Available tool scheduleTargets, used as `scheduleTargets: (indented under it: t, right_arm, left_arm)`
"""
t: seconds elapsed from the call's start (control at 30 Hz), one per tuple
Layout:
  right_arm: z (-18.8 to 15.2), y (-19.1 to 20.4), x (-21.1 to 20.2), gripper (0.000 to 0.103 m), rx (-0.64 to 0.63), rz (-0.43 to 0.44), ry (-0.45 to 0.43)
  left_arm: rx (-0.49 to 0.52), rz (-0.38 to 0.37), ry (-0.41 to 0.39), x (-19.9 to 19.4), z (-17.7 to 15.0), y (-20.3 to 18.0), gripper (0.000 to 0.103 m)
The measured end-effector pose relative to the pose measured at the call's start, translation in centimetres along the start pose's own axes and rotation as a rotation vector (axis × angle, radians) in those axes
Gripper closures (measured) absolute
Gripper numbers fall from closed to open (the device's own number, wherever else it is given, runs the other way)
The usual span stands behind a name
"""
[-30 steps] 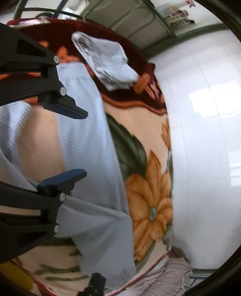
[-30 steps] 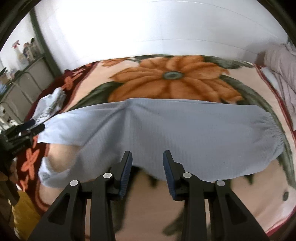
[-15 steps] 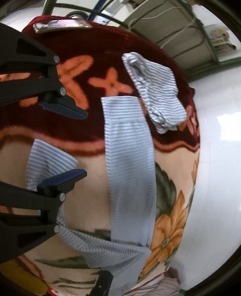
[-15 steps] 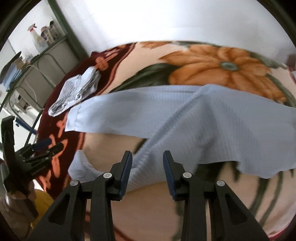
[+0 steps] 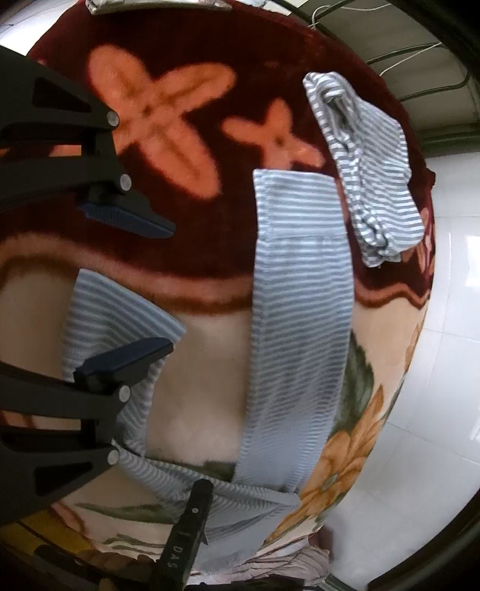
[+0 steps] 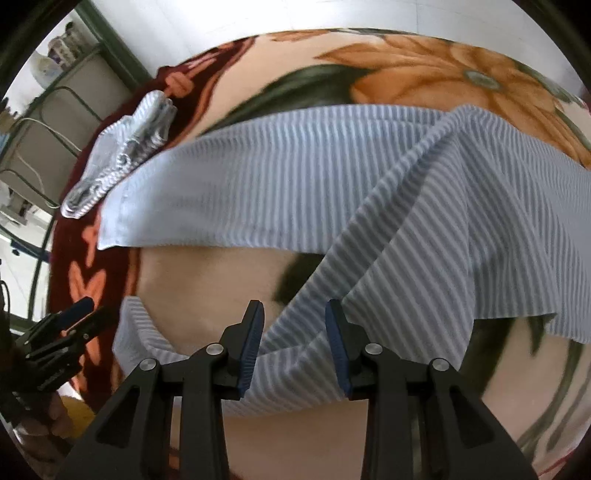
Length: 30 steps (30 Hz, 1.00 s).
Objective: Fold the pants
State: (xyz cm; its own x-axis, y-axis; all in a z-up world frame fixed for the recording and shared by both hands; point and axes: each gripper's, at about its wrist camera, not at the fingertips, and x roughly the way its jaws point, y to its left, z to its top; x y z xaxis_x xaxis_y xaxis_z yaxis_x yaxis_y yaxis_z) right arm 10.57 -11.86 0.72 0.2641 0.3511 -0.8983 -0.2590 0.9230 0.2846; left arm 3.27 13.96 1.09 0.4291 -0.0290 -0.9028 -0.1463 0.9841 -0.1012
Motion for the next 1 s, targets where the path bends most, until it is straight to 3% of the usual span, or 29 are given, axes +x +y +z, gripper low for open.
scheduleTargets:
  t: [0.3, 0.6, 0.8, 0.93, 1.0]
  right_arm:
    - [-0.3, -0.7, 0.7, 0.068, 0.032, -0.001, 0.007]
    - [-0.4, -0.4, 1.4, 0.066, 0.078, -0.014, 0.010]
    - [-0.4, -2.0, 2.2, 0.066, 0.168, 0.035, 0.008]
    - [-0.3, -2.9, 2.6, 0.090, 0.211, 0.030, -0.016]
    - [-0.6, -3.3, 2.5, 0.092, 0.212, 0.032, -0.028]
  left_arm:
    - [-0.040, -0.100, 0.051, 2.3, -1.1, 0.4, 0.044]
    - [-0.016, -0.070, 0.061, 3.4, -1.2, -0.4, 0.044]
    - [-0.032, -0.066, 0.083, 4.7, -1.0, -0.4, 0.038]
    - [-0.032, -0.064, 0.083, 5.0, -0.8, -0.4, 0.038]
    - [-0.020, -0.053, 0.079, 5.0, -0.8, -0.7, 0.038]
